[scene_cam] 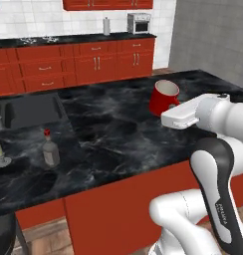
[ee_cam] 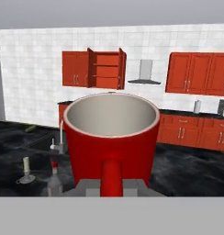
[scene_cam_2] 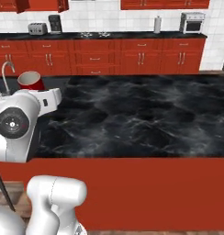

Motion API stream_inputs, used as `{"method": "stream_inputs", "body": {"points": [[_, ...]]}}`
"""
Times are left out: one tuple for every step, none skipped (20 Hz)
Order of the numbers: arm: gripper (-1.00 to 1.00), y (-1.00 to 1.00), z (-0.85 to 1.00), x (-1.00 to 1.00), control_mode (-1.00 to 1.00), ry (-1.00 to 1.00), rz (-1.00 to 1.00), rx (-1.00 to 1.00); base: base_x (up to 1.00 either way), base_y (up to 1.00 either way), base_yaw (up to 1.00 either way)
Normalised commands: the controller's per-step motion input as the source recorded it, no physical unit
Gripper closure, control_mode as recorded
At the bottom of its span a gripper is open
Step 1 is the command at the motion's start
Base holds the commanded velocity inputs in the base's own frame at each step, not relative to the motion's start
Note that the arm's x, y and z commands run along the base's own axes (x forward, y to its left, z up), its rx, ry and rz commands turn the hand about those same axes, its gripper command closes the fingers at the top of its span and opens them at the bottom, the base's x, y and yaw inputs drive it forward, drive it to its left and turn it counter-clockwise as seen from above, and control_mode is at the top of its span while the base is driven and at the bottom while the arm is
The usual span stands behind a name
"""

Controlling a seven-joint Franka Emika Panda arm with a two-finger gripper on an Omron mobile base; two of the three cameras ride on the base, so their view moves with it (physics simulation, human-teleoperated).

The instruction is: Open the cabinet directly in front. Then move the liquor and the mug to the dining counter with the candle on it.

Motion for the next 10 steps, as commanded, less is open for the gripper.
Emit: {"method": "stream_inputs", "body": {"points": [[1.00,0.00,0.00,0.00,1.00,0.00,0.00,0.00,0.19,0.78,0.18],[1.00,0.00,0.00,0.00,1.00,0.00,0.00,0.00,0.19,0.86,0.18],[1.00,0.00,0.00,0.00,1.00,0.00,0.00,0.00,0.19,0.85,0.19],[1.00,0.00,0.00,0.00,1.00,0.00,0.00,0.00,0.24,0.69,0.19],[1.00,0.00,0.00,0.00,1.00,0.00,0.00,0.00,0.16,0.24,0.15],[1.00,0.00,0.00,0.00,1.00,0.00,0.00,0.00,0.04,0.00,0.11],[1.00,0.00,0.00,0.00,1.00,0.00,0.00,0.00,0.14,0.00,0.03],[1.00,0.00,0.00,0.00,1.00,0.00,0.00,0.00,0.43,0.00,0.00],[1.00,0.00,0.00,0.00,1.00,0.00,0.00,0.00,0.61,0.00,0.00],[1.00,0.00,0.00,0.00,1.00,0.00,0.00,0.00,0.69,0.04,0.00]]}}
